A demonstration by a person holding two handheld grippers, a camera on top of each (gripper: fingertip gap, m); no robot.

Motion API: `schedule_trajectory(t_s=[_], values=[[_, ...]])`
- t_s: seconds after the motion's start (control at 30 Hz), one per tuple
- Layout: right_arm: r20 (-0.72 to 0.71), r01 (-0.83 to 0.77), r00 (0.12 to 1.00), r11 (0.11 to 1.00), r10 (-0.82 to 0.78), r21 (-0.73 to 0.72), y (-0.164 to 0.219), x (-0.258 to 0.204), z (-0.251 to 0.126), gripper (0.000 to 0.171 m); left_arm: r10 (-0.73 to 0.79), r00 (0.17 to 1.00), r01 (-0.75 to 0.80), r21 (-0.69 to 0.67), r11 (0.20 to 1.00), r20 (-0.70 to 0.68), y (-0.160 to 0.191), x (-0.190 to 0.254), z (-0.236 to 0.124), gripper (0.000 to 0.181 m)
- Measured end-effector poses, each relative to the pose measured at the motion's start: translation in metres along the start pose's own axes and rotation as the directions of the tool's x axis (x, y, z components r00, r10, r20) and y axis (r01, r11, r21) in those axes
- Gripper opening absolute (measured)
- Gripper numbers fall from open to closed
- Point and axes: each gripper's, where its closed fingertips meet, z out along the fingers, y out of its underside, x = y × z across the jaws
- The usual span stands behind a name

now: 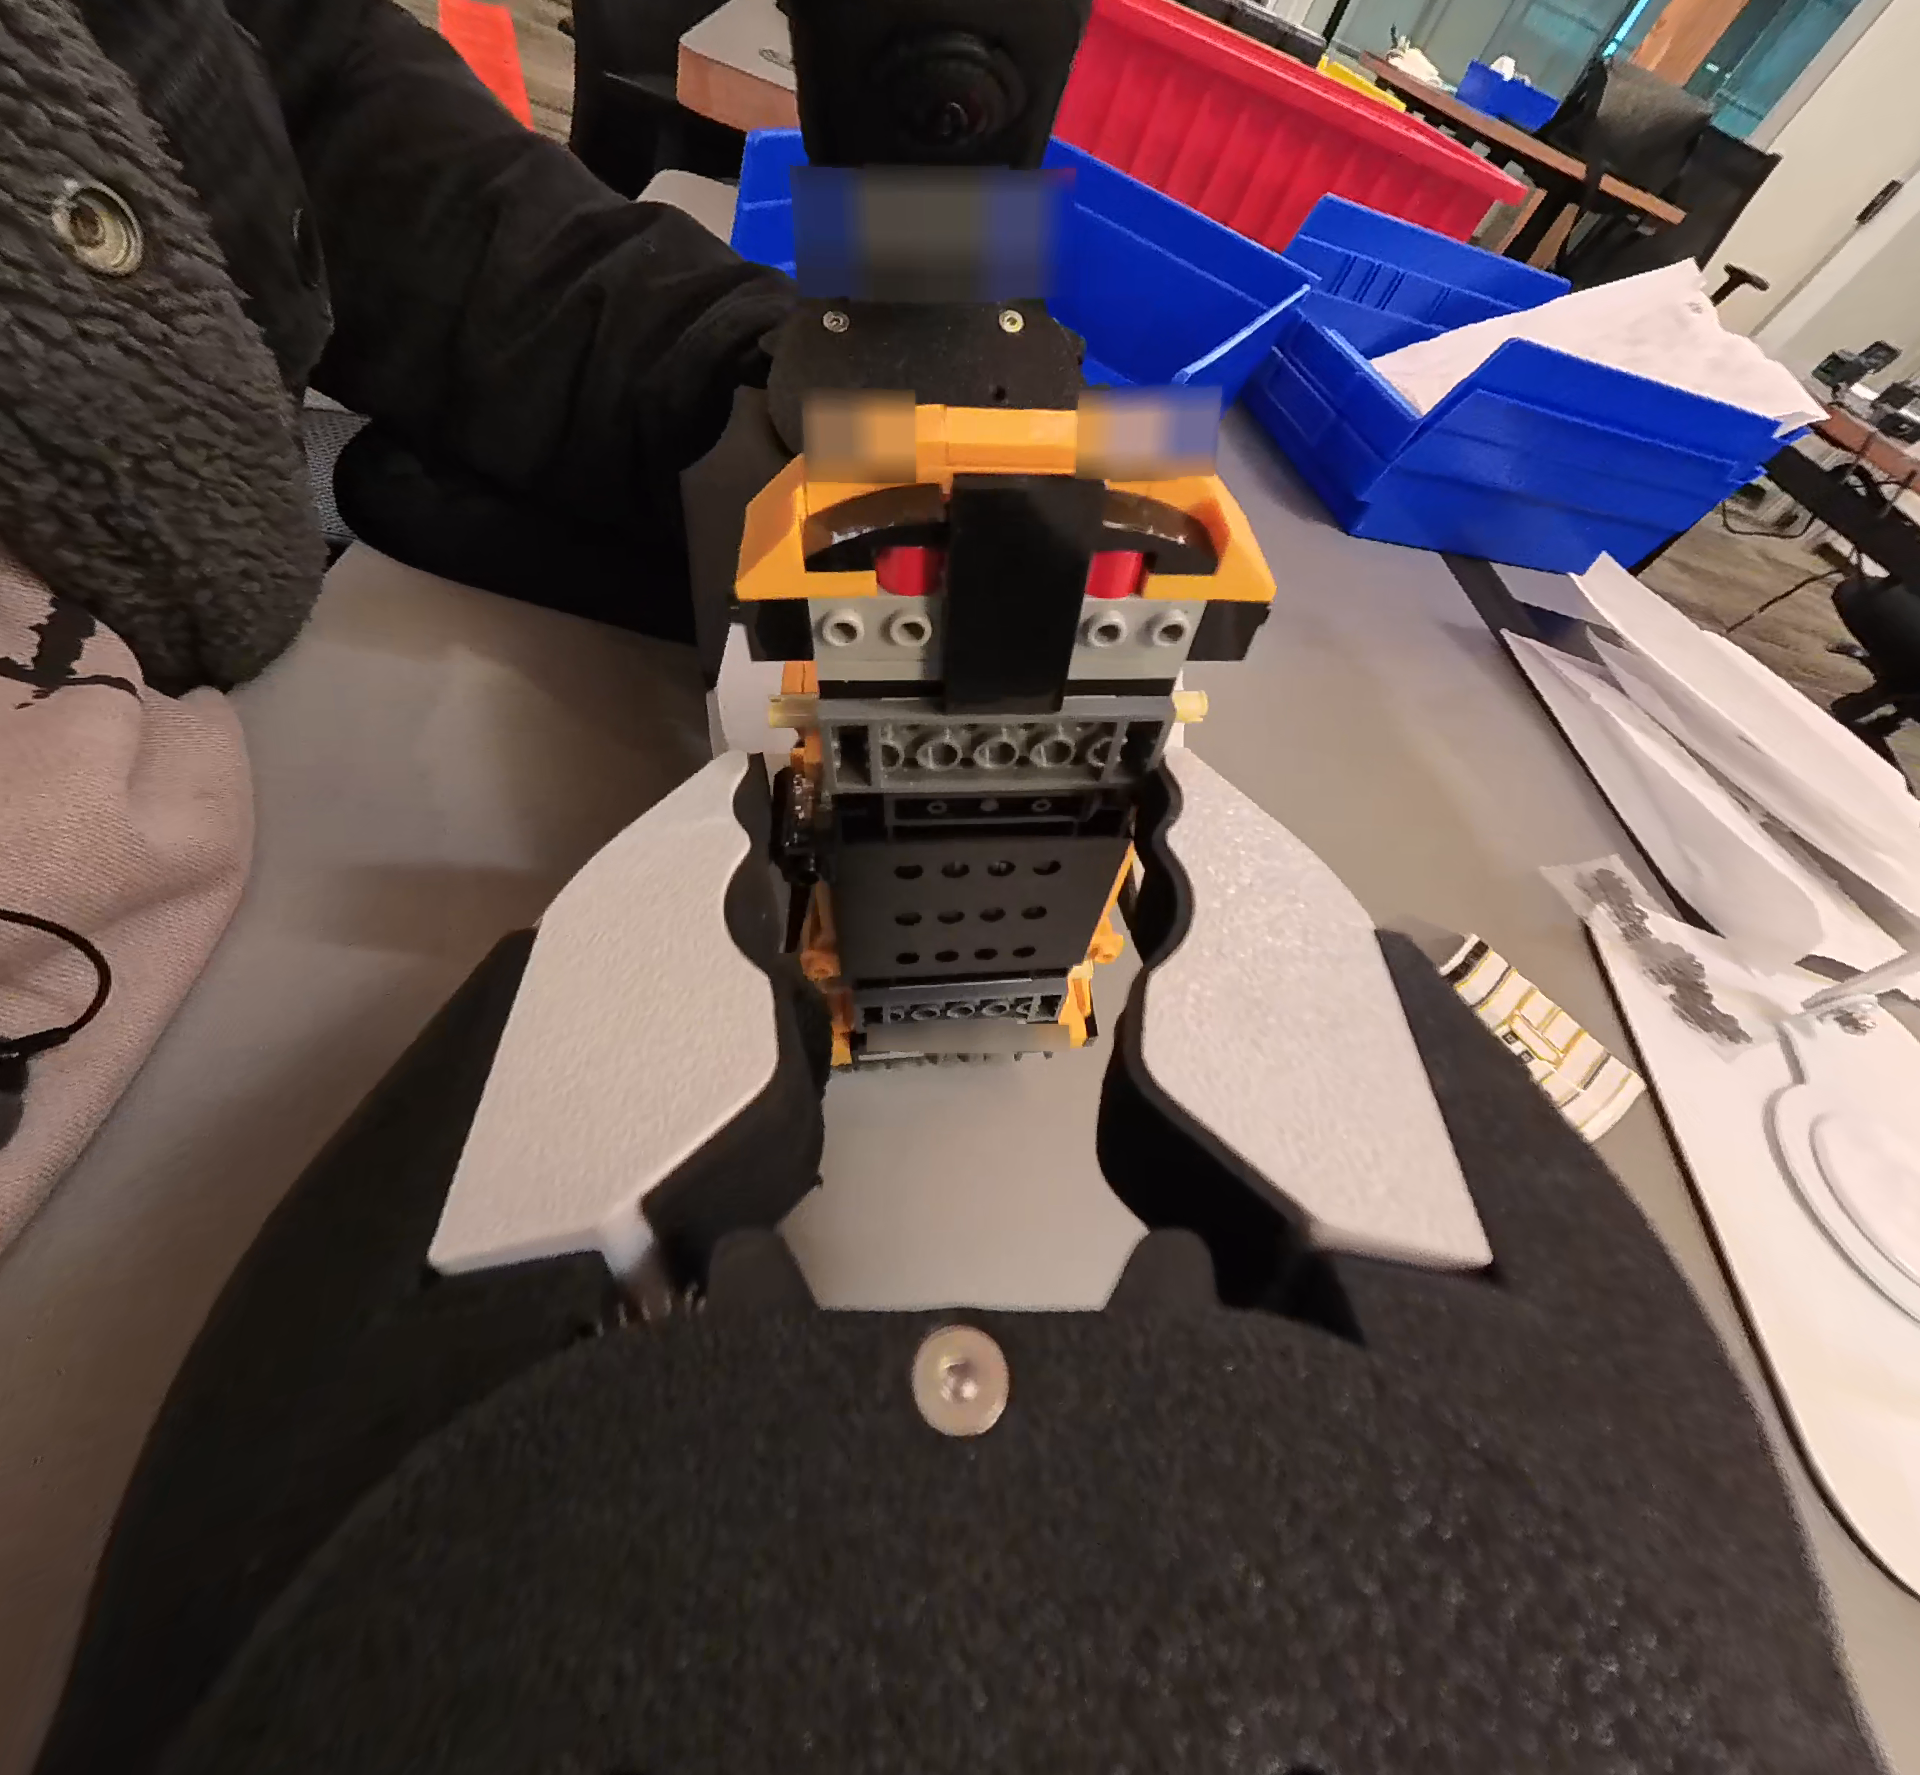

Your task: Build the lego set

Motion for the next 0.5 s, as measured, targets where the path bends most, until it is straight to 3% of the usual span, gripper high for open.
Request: schedule_trajectory(t_s=[0.5], values=[[-0.026,0.015,1.000,0.999,-0.015,0.032,-0.0020,-0.0025,-0.0009,0.067,0.003,1.000,-0.003,0.011,1.000,0.013,-0.0003,-0.0005,0.0008,0.073]])
